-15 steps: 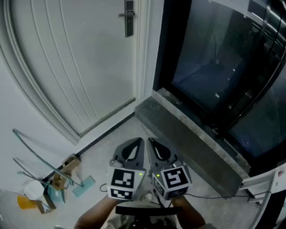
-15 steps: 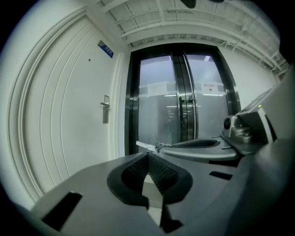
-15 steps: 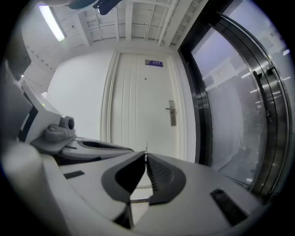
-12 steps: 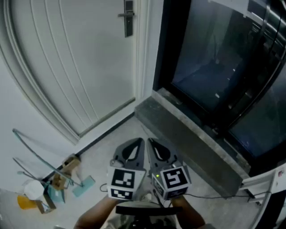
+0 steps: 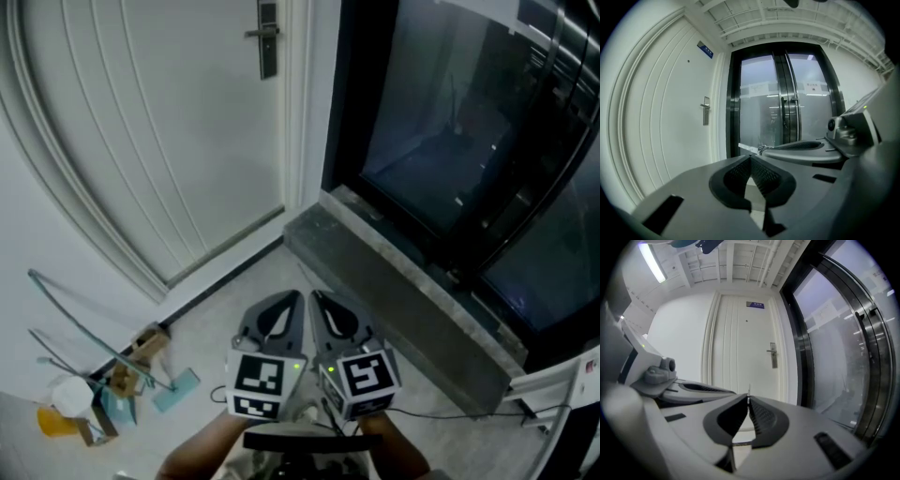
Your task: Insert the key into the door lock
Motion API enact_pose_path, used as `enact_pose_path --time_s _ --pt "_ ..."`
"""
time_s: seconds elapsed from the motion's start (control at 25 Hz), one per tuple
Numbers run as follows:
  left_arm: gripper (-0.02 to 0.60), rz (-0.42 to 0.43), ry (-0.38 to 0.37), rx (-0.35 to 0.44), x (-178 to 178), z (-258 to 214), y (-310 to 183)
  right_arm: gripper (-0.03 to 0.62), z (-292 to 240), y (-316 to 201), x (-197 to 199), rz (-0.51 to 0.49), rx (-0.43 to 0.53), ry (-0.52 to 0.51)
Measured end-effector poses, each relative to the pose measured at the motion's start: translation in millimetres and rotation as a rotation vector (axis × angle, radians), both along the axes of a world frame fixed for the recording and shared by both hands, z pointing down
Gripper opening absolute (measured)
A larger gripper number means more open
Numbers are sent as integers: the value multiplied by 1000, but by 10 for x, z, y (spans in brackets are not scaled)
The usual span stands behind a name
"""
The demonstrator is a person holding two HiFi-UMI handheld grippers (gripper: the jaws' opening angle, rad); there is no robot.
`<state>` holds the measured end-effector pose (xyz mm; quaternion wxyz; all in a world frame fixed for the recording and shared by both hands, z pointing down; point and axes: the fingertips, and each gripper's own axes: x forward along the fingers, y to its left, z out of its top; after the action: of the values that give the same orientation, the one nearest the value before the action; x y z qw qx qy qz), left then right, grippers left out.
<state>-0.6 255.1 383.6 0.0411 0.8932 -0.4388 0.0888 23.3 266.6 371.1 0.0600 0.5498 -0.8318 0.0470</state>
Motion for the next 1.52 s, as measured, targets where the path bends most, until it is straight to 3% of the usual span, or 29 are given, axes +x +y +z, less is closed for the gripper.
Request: enact_pose_path --time_s 0.84,1.2,1.52 --pt "3 -34 -34 -7 523 96 118 25 80 91 515 -21 10 -8" --pt "3 -26 -28 -3 523 122 -98 25 113 -116 510 -13 6 4" --pt "3 4 -3 -13 363 142 -575 25 120 -570 363 25 -3 34"
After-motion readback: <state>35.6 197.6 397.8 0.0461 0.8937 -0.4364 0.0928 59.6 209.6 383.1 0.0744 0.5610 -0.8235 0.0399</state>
